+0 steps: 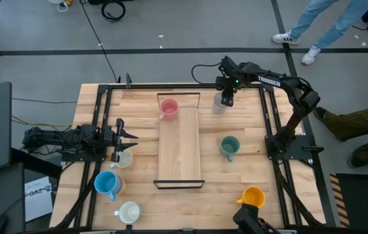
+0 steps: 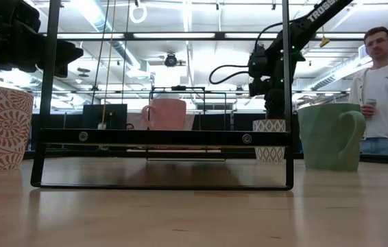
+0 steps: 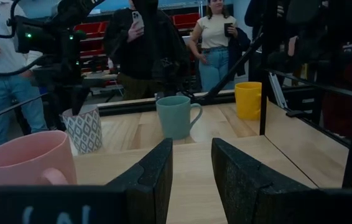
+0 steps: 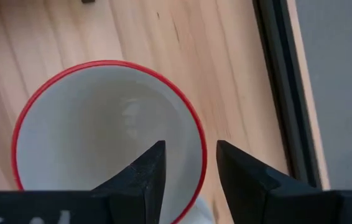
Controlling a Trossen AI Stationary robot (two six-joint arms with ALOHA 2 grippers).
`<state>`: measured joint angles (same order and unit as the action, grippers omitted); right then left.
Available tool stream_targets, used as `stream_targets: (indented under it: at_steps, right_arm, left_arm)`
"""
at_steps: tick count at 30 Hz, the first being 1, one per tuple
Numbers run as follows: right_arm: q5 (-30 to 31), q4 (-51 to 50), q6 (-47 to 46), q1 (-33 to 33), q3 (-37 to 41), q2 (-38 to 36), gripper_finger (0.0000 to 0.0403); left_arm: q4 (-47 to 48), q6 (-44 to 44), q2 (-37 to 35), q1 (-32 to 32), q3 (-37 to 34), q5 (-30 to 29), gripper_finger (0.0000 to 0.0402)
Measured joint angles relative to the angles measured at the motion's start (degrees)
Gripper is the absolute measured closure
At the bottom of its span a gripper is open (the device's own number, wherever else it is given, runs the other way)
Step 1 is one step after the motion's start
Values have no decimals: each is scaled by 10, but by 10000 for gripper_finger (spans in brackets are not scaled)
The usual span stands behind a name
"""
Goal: Place coffee mugs
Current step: Put the gray patterned mug on the shelf
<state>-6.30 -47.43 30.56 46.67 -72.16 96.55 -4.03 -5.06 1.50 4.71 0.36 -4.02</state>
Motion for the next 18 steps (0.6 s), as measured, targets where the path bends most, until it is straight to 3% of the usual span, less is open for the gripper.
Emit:
stream_targets:
  at_steps: [10, 18]
  right_arm:
    - [-4, -6, -48, 0, -1, -2, 381]
    - [6, -17, -105, -3, 0, -5, 370]
  left_arm:
    - [0, 0, 0, 0, 0, -2, 283]
    - [0, 0, 0, 0, 0, -2, 283]
